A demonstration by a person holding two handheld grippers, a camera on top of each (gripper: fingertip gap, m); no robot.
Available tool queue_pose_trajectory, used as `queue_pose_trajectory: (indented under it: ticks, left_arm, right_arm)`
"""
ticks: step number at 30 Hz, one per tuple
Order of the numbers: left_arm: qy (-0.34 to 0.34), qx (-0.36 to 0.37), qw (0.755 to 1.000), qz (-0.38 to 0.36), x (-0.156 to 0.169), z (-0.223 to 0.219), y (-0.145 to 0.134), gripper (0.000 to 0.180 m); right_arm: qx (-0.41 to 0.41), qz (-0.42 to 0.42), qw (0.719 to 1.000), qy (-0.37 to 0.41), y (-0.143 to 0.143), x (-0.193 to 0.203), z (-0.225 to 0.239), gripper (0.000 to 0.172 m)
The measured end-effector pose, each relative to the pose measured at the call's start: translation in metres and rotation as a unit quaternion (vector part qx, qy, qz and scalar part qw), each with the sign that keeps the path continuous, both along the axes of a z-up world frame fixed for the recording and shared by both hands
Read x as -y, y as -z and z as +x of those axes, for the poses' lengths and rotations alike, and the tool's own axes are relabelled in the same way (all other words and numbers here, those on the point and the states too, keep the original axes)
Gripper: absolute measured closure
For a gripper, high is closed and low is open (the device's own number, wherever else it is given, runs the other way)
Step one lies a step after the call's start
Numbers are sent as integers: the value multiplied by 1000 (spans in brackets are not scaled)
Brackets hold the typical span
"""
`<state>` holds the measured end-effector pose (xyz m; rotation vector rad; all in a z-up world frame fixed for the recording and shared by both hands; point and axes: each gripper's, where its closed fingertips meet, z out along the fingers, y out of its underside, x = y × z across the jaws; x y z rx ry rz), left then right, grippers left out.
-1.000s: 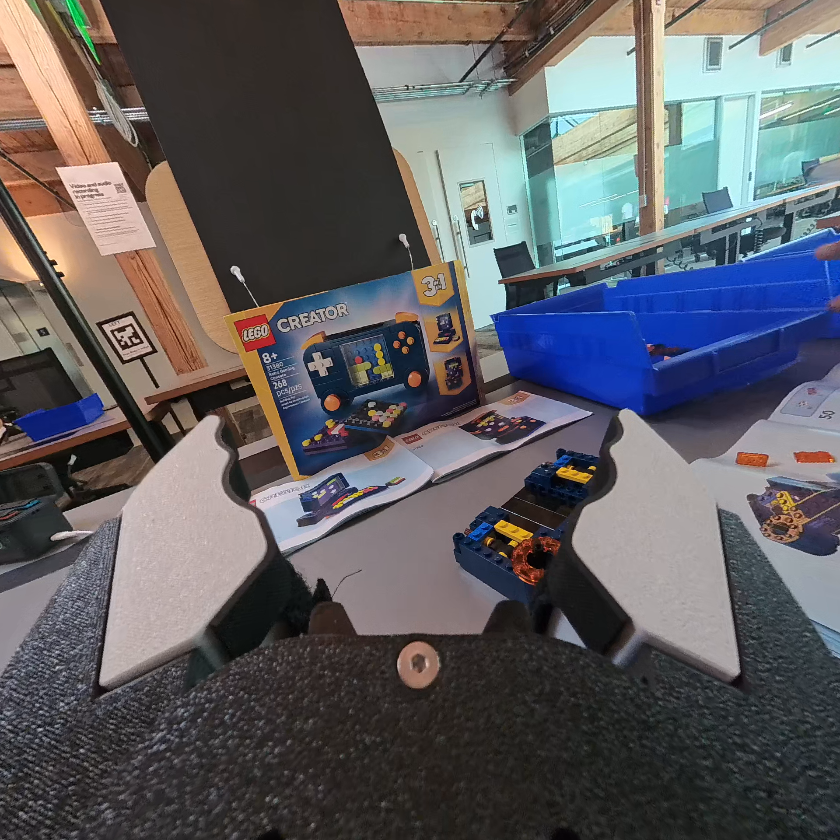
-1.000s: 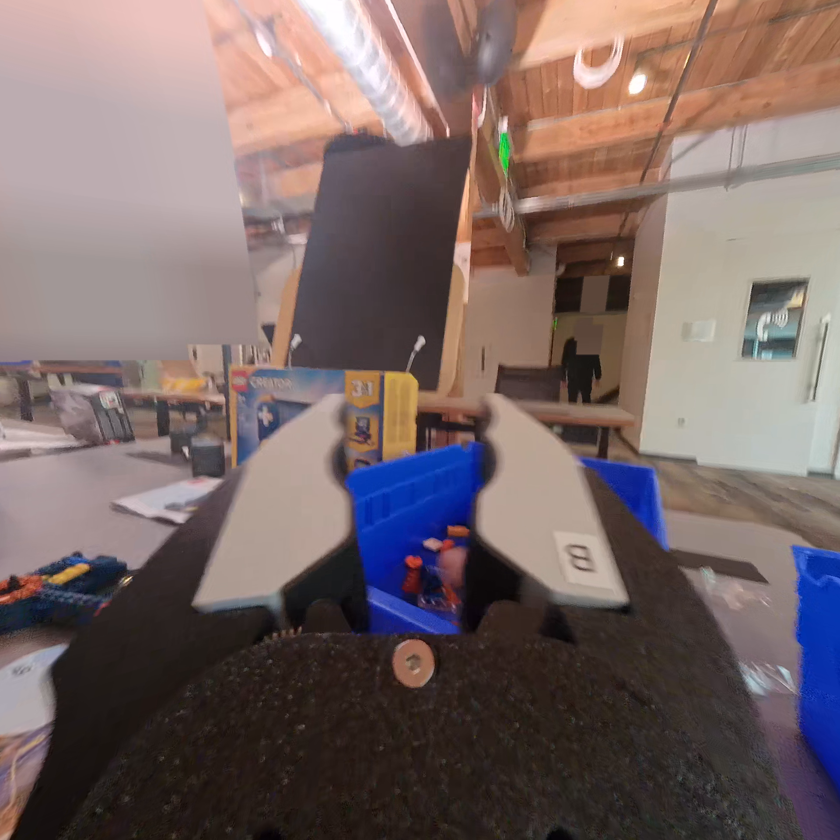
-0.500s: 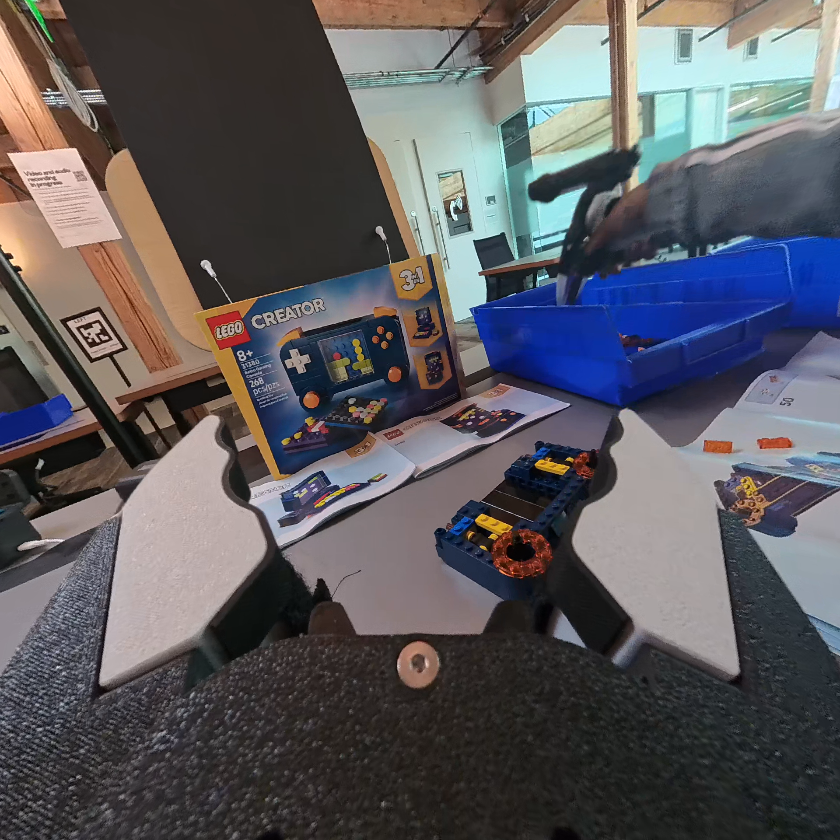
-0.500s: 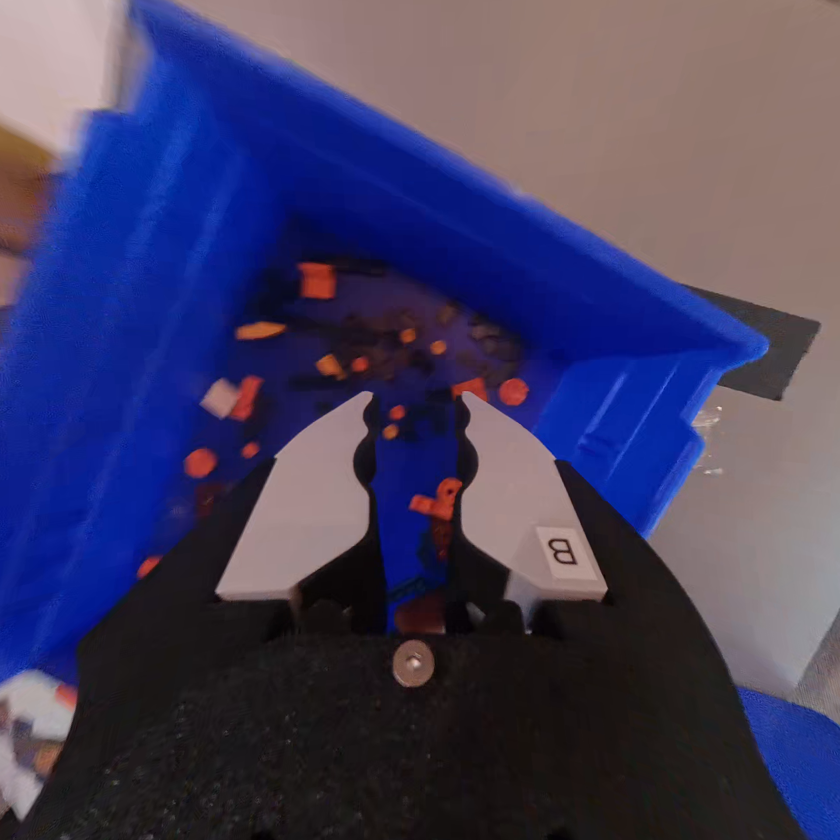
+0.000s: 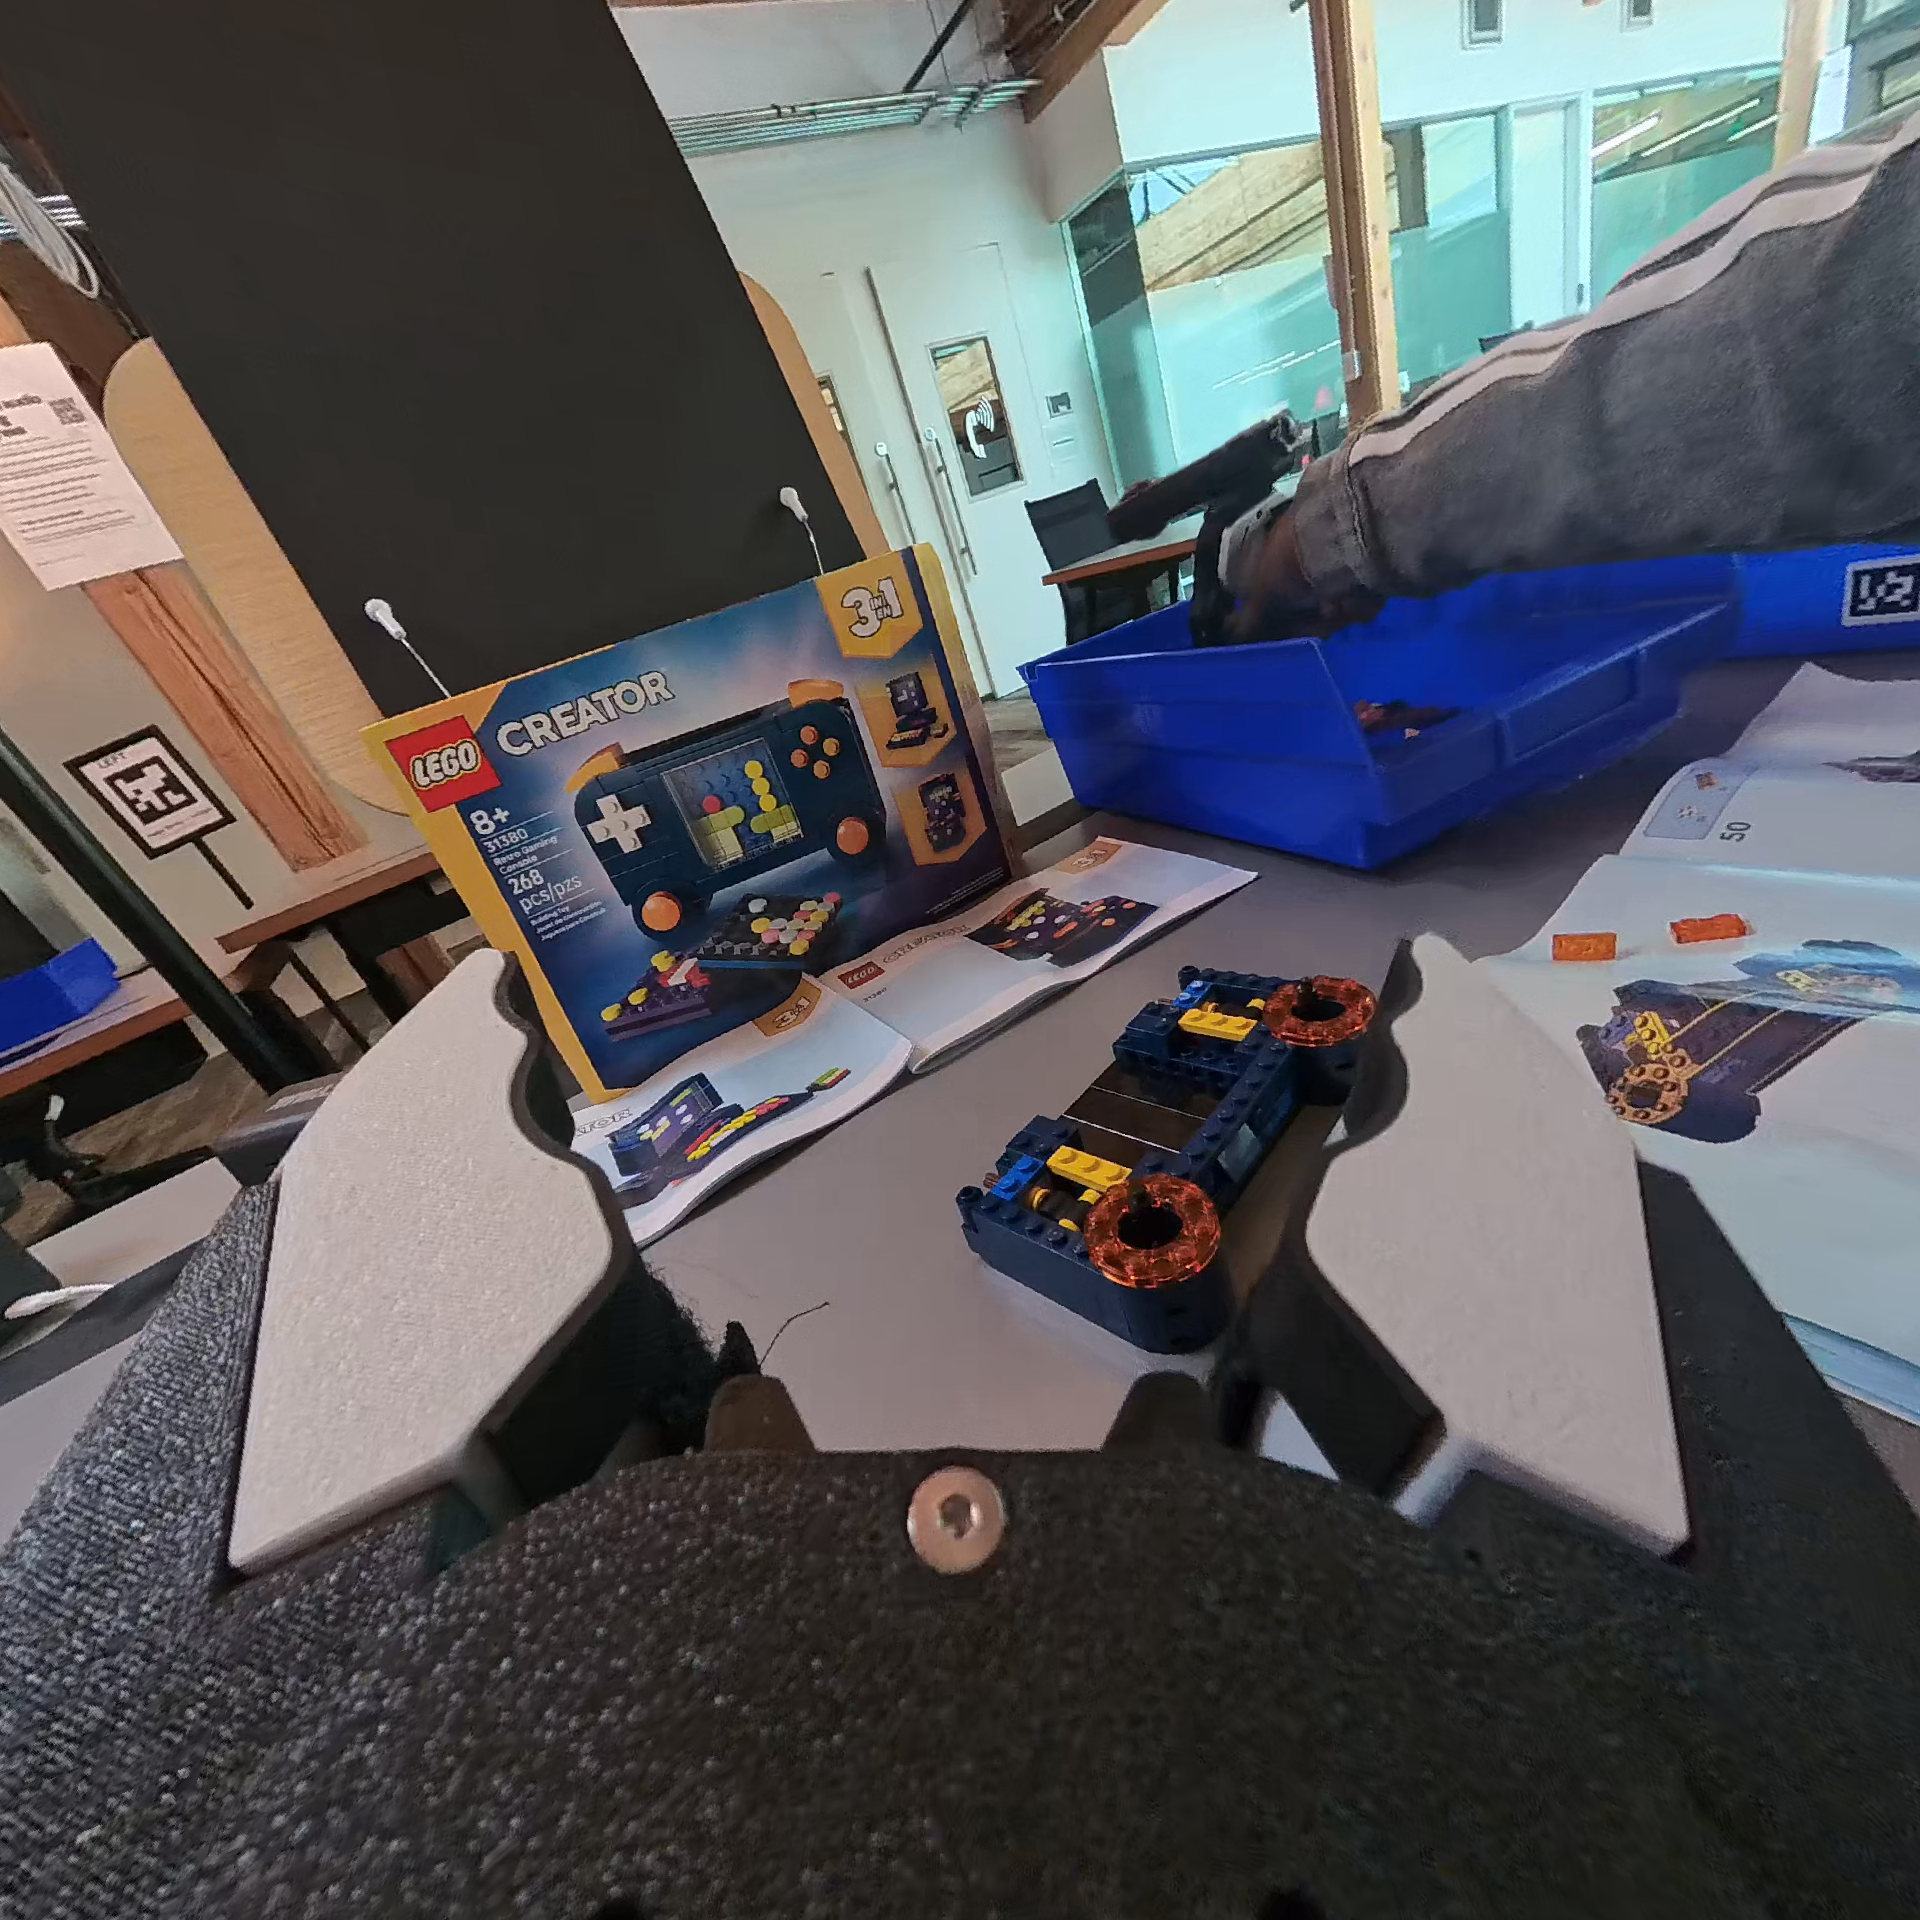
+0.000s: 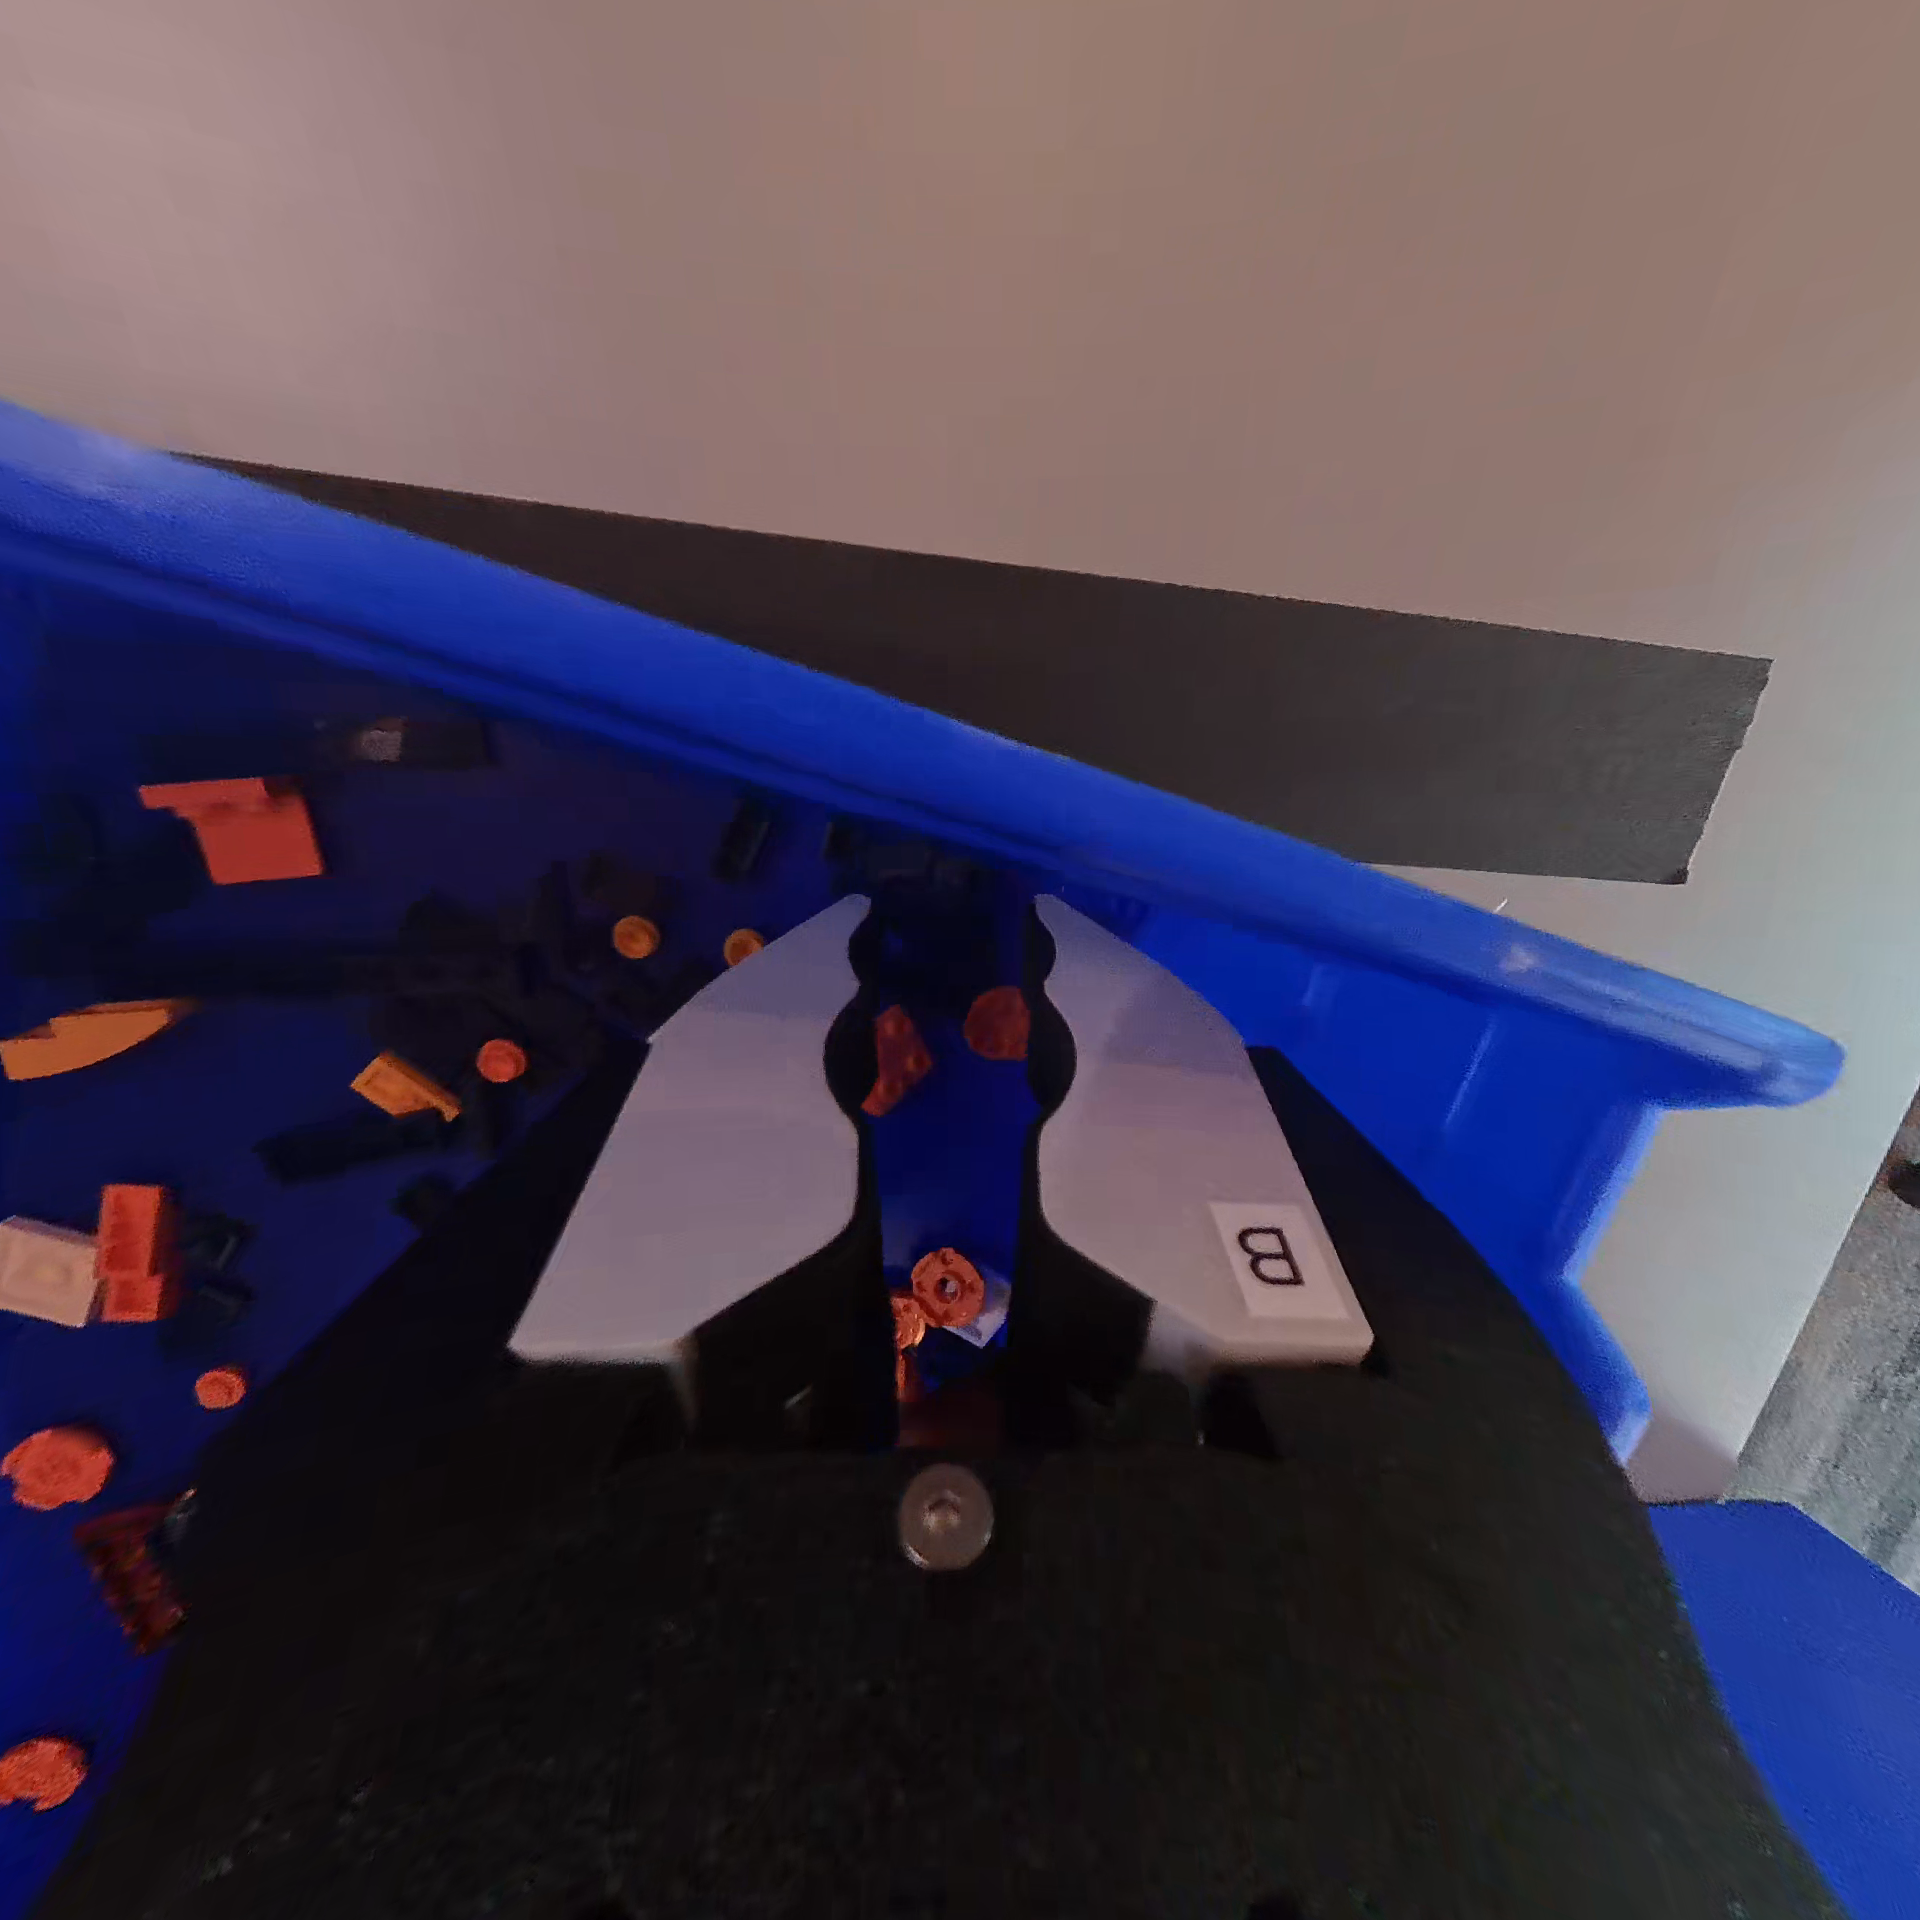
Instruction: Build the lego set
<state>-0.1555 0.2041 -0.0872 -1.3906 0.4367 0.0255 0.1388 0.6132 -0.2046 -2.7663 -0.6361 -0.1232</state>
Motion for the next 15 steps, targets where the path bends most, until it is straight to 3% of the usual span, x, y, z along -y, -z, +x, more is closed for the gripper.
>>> queue_pose_trajectory:
  ticks: [7,15]
  left_arm:
    - [5,-5,1000,-7,-1,3,4,36]
    - [5,-10,1000,-4,0,3,2,37]
  right_arm:
    - [5,-3,1000,-9,3,0,0,164]
    - [12,-1,1000,-27,3,3,-2,171]
